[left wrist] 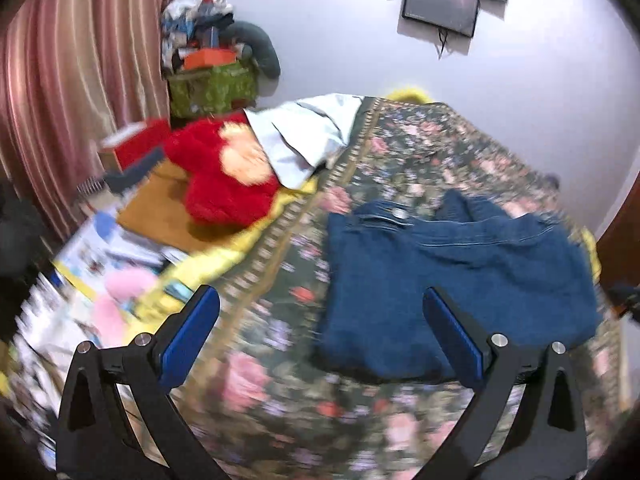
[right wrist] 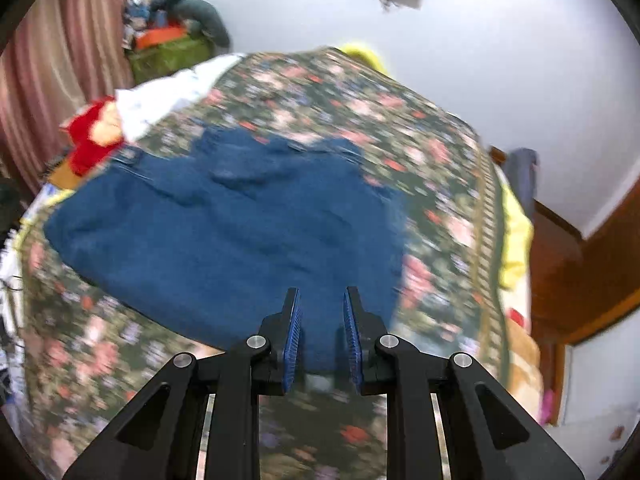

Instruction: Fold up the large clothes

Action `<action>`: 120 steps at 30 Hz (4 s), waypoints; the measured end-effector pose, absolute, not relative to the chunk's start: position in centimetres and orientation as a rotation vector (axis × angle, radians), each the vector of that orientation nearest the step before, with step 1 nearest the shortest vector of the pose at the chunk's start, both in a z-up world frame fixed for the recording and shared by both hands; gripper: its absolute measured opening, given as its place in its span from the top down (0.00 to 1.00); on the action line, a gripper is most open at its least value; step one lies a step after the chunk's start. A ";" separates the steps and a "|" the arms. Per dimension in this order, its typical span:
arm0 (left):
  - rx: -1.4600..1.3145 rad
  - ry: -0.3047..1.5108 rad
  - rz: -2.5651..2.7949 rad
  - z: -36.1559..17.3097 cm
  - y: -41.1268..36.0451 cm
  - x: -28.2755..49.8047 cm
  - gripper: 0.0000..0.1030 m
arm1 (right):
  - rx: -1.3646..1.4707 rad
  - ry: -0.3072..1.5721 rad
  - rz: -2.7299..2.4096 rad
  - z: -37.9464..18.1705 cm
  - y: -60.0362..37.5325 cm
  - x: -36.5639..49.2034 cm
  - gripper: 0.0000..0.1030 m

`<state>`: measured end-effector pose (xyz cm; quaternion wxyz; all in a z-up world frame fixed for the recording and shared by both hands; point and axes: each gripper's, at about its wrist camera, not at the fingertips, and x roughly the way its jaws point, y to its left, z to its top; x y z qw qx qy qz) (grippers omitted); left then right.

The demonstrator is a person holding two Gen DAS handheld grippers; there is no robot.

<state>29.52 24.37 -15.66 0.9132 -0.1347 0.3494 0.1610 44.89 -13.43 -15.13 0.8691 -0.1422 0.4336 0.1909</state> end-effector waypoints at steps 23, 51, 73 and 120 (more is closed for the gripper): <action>-1.010 0.835 0.149 -30.4 24.1 37.9 0.11 | -0.241 1.165 0.659 -26.5 -2.8 48.8 0.84; -0.372 0.653 0.365 -17.7 20.4 34.3 0.74 | -0.058 1.396 0.940 -28.1 6.6 45.1 0.84; 0.107 0.582 -0.061 -13.6 -1.5 39.2 0.75 | -0.063 1.155 0.529 -17.7 -18.2 43.4 0.84; -0.096 0.985 -0.010 -23.8 9.6 34.7 0.05 | -0.385 1.039 0.471 -20.4 -11.8 43.6 0.84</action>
